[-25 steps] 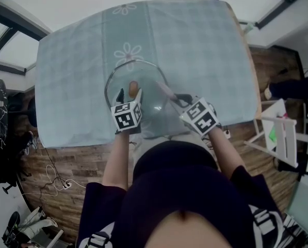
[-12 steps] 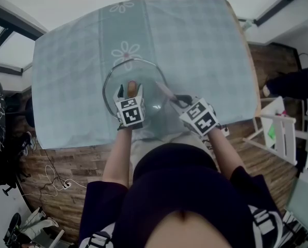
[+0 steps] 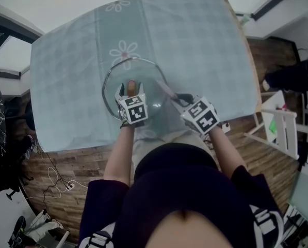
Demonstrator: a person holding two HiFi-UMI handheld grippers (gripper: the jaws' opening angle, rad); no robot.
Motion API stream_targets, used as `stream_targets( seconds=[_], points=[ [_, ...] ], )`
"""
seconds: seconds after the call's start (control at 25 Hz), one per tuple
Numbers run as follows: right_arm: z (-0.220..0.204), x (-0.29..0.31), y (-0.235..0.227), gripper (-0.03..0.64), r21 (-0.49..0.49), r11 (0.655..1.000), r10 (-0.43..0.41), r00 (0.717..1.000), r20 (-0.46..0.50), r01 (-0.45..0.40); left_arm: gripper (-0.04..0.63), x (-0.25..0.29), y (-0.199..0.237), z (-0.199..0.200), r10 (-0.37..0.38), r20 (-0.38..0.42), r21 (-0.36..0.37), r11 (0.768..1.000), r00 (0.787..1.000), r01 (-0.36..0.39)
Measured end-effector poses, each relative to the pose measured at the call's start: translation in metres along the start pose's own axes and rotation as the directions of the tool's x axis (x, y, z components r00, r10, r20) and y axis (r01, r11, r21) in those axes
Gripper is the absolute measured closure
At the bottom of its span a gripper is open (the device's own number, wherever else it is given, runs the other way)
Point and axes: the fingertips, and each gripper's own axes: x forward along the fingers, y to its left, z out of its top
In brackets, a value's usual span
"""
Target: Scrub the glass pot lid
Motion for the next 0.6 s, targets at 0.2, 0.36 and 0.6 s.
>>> stream_targets(
  seconds=[0.2,0.36,0.6],
  points=[
    [0.0023,-0.0006,-0.0020,0.540,0.011,1.000,-0.006,1.000,0.004,0.006,0.366,-0.0009,0.0019,0.0029,0.031,0.011,-0.004,1.000,0.999,-0.031],
    [0.0008,-0.0008,-0.0014,0.540,0.011,1.000,-0.008,1.000,0.002,0.008,0.423,-0.0006,-0.0024,0.0031,0.033,0.011,0.022,0.999,0.999,-0.033],
    [0.0001,-0.0015,-0.0015,0.540,0.015,1.000,-0.013,1.000,0.005,0.013,0.428,0.0010,-0.0028,0.0029,0.016,-0.007,0.006,1.000,1.000,-0.016]
  ],
)
